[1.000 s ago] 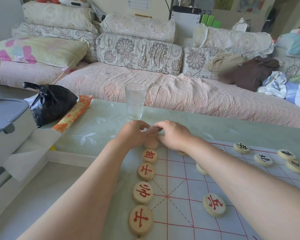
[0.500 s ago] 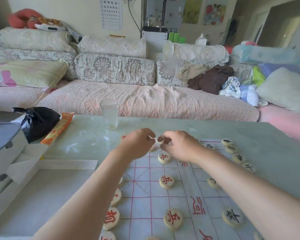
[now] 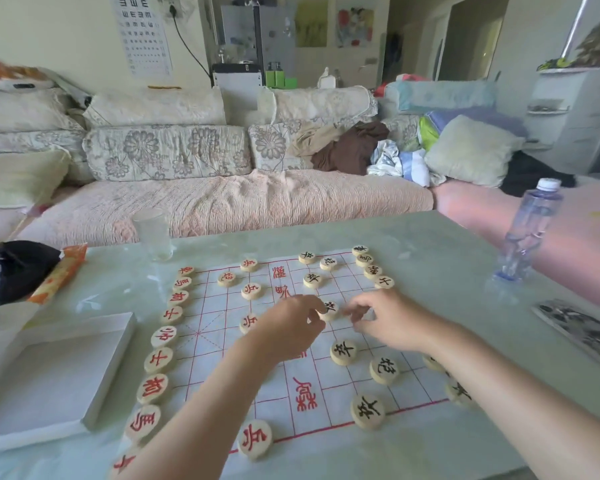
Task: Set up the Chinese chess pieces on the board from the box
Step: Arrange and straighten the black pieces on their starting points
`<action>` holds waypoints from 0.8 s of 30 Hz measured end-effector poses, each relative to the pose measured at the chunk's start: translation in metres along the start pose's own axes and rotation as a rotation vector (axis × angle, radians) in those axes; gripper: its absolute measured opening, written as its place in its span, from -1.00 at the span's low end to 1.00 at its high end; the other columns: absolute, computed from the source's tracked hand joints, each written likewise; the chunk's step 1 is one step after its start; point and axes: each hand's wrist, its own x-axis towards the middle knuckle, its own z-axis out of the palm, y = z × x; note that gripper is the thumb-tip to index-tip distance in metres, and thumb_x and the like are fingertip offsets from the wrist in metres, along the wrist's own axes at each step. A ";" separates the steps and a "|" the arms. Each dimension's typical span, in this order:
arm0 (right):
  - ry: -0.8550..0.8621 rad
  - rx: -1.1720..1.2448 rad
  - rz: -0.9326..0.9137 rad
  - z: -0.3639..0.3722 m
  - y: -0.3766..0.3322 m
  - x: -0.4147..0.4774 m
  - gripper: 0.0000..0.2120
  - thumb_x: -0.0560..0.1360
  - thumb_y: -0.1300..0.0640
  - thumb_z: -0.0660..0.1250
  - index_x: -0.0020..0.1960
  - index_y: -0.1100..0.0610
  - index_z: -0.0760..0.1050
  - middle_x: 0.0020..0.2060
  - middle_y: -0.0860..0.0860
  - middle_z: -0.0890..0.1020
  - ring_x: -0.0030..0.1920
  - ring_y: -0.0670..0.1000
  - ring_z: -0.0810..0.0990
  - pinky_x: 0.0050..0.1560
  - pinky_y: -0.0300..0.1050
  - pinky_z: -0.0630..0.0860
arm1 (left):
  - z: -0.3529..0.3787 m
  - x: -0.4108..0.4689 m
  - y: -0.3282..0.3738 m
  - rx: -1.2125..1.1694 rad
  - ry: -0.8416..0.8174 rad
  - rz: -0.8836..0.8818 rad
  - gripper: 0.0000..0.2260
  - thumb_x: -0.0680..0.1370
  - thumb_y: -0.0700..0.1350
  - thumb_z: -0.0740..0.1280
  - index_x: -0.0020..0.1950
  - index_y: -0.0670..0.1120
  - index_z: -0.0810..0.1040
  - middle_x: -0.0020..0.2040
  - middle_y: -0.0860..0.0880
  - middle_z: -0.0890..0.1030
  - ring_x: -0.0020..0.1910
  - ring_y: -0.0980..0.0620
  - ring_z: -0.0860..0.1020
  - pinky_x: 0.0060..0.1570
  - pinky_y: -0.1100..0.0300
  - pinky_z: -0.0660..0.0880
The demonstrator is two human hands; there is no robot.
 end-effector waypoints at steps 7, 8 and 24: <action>0.032 -0.034 0.074 0.016 0.029 -0.027 -0.66 0.51 -0.04 0.36 0.27 -0.19 0.53 0.18 -0.30 0.57 0.13 -0.17 0.53 0.16 -0.21 0.45 | 0.031 -0.011 0.015 0.078 -0.053 0.008 -0.61 0.55 -0.04 0.34 0.38 0.07 0.44 0.24 0.12 0.52 0.17 0.09 0.51 0.15 0.19 0.47; 0.032 -0.037 0.075 0.018 0.030 -0.026 -0.64 0.50 -0.09 0.36 0.29 -0.20 0.52 0.19 -0.30 0.56 0.15 -0.15 0.54 0.17 -0.18 0.46 | 0.034 -0.011 0.015 0.079 -0.056 0.006 -0.59 0.54 -0.03 0.35 0.39 0.06 0.43 0.25 0.11 0.52 0.17 0.09 0.50 0.15 0.19 0.47; -0.124 -0.131 -0.031 0.038 0.015 -0.002 -0.55 0.43 -0.36 0.35 0.23 -0.20 0.55 0.11 -0.13 0.52 0.15 -0.05 0.49 0.14 -0.05 0.48 | 0.056 -0.010 -0.007 0.182 0.005 0.040 -0.59 0.50 0.14 0.36 0.33 0.11 0.49 0.20 0.05 0.50 0.15 0.03 0.40 0.18 0.11 0.39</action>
